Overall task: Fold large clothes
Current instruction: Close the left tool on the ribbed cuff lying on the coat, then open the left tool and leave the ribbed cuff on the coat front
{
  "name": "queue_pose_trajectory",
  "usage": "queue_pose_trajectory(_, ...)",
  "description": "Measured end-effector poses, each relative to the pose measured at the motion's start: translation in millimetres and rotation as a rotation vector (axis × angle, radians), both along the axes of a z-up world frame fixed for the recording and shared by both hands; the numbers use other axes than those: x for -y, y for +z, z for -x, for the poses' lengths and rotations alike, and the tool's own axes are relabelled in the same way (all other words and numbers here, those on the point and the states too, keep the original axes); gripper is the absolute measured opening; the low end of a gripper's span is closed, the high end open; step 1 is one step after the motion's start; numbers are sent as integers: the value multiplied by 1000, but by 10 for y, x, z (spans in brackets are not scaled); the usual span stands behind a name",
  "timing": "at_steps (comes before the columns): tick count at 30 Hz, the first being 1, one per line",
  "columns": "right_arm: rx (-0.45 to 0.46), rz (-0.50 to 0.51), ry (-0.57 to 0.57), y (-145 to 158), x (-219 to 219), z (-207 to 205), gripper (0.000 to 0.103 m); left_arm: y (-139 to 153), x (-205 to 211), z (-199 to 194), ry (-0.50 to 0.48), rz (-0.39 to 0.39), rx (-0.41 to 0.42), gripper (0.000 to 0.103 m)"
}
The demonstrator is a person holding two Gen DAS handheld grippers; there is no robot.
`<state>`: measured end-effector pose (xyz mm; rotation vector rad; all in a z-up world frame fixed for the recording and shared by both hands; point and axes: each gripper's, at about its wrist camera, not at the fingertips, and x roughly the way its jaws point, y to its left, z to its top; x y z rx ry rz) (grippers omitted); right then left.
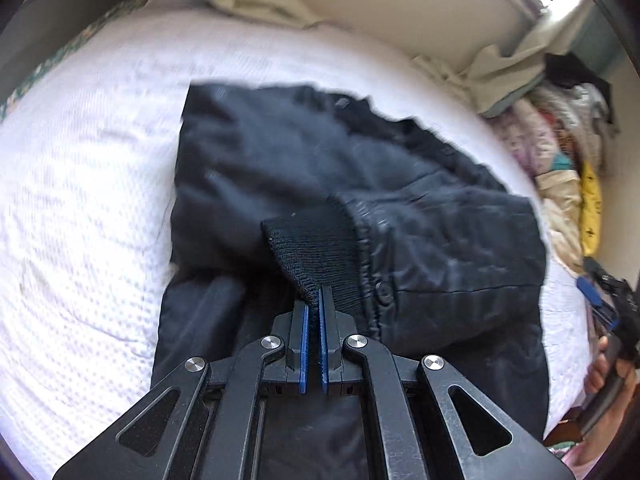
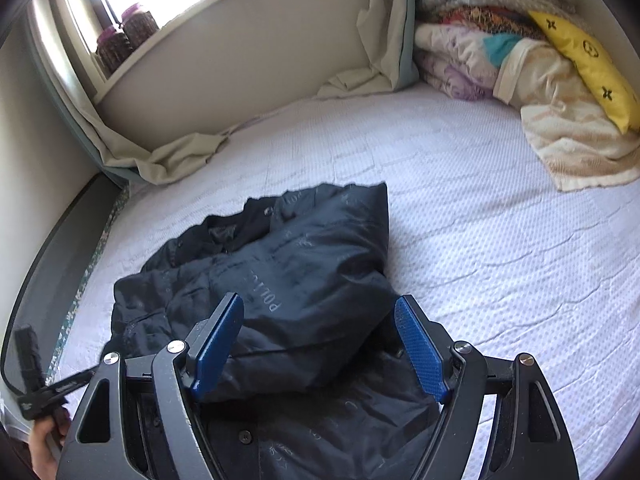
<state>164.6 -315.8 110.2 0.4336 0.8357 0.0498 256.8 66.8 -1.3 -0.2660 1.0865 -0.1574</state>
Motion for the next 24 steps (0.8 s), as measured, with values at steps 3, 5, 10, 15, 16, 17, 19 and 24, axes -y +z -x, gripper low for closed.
queue_pose_trajectory(3, -27, -19, 11, -66, -25, -34, 77, -127, 30, -59, 9, -30, -21, 5)
queue_pose_trajectory(5, -41, -25, 23, -102, -48, -47, 77, -167, 43, -57, 9, -30, -34, 5)
queue_pose_trajectory(10, -60, -17, 45, -138, -82, -43, 77, -48, 65, -46, 4, -26, -12, 10)
queue_pose_trajectory(15, -81, -17, 41, -148, -83, -42, 77, 242, 37, -19, 30, -56, 105, 23)
queue_pose_trajectory(16, -81, -15, 39, -149, -81, -41, 77, 284, 30, -17, 31, -47, 125, 29)
queue_pose_trajectory(17, -79, -9, 38, -148, -82, -40, 77, 335, 35, -14, 26, -23, 150, 35)
queue_pose_trajectory(19, -72, 17, 36, -128, -102, -35, 75, 390, 81, -23, 11, 9, 180, 41)
queue_pose_trajectory(24, -34, 134, 52, -17, -212, -46, 39, 406, 282, -123, -50, 9, 227, 41)
